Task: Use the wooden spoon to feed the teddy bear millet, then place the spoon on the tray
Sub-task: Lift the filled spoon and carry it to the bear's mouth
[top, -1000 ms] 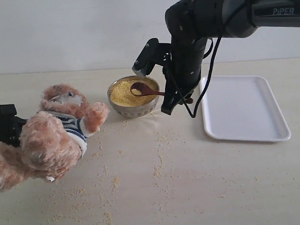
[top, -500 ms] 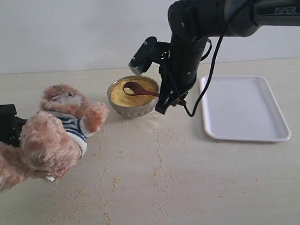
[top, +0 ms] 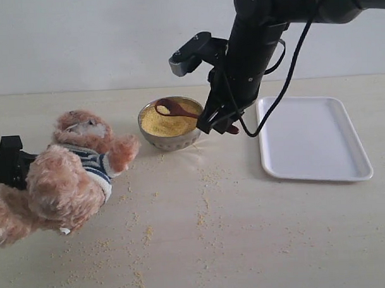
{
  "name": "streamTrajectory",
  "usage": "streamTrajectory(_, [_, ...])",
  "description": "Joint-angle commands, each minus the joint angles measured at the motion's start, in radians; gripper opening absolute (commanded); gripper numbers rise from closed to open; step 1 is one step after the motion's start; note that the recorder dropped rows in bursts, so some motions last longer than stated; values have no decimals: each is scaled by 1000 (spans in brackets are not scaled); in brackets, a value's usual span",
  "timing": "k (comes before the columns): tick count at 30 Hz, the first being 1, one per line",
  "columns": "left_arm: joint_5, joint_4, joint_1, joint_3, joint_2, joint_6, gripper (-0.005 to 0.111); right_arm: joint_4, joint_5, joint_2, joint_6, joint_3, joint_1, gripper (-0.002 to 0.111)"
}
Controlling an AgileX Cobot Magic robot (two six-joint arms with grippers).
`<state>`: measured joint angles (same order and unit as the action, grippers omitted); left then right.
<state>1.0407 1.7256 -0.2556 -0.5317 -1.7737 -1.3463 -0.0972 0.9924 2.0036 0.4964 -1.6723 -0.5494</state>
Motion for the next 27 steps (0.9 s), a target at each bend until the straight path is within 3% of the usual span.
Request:
streamTrajectory(1, [25, 19, -1, -4, 3, -8, 5, -38, 54, -51, 9, -5, 6, 0])
streamTrajectory(8, [32, 19, -1, -4, 3, -8, 5, -108, 97, -106, -2, -3, -8, 0])
streamTrajectory(14, [35, 6, -1, -4, 3, -8, 5, -119, 90, -132, -11, -3, -100, 0])
streamTrajectory(27, [70, -10, 1, -4, 3, -8, 5, 27, -46, -132, -13, -3, -257, 0])
